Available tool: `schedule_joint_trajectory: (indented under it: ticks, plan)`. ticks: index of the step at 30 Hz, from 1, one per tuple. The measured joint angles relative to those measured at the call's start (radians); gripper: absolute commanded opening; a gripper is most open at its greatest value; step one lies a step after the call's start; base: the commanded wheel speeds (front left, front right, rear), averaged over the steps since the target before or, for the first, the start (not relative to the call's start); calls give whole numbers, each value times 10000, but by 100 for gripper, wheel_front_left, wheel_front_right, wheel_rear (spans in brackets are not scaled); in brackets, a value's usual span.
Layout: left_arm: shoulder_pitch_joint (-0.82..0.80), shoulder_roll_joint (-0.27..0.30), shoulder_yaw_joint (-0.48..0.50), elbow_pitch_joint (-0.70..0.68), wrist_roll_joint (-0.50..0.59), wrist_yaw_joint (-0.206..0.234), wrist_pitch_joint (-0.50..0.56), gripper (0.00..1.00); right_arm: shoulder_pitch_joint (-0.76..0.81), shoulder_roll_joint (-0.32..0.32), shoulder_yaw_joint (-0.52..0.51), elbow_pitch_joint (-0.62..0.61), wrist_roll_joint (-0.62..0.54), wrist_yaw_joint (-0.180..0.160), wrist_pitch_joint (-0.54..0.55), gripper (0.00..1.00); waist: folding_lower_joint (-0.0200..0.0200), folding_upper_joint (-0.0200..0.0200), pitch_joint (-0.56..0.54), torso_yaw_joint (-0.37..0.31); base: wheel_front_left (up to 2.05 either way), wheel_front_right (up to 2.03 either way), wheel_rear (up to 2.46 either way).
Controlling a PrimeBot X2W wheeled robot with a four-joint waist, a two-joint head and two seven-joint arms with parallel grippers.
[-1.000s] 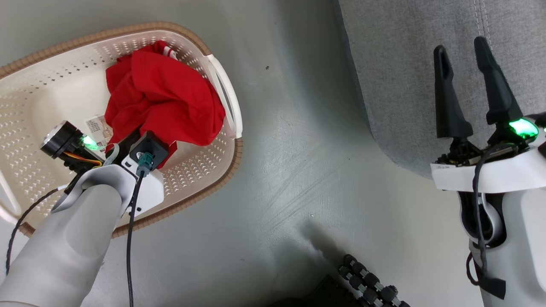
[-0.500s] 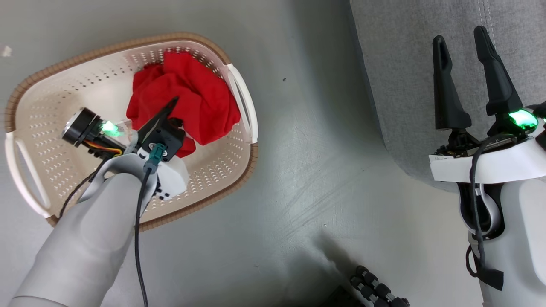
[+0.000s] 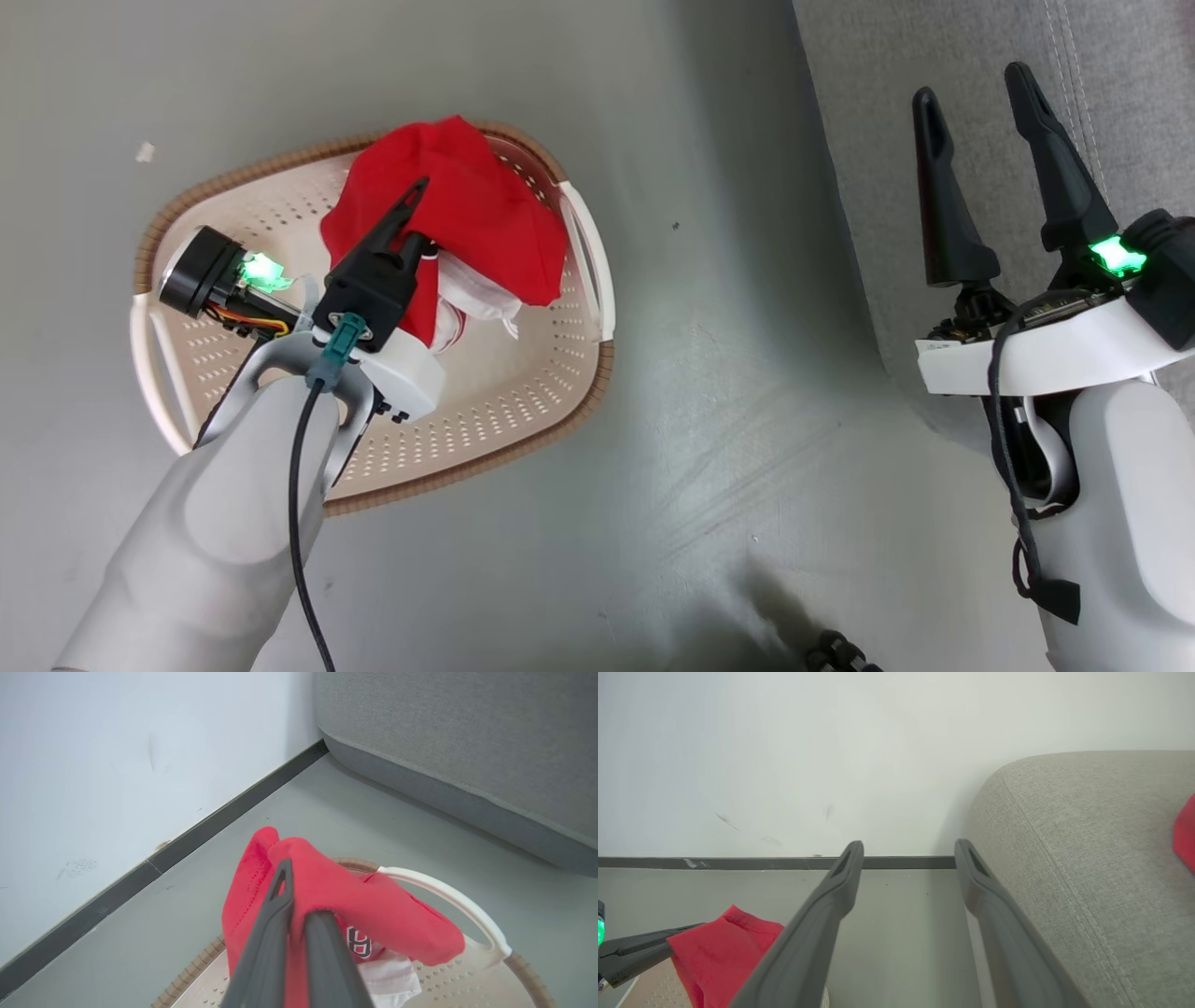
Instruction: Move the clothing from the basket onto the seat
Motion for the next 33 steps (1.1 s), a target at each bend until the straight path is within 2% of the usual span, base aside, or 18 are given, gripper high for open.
schedule_joint_trajectory:
  ticks: [21, 33]
  plan:
    - [1299, 219, 915, -2964, -721, 520, -42, 0, -59, -198, 614, 1028, -786, 0, 0, 100, 0, 0, -2031, 1286, 0, 0, 0]
    - [1982, 366, 811, -3873, -798, 418, -42, 0, 354, -414, 1484, 1484, -880, 0, 0, 100, 0, 0, -3561, 1905, 0, 0, 0]
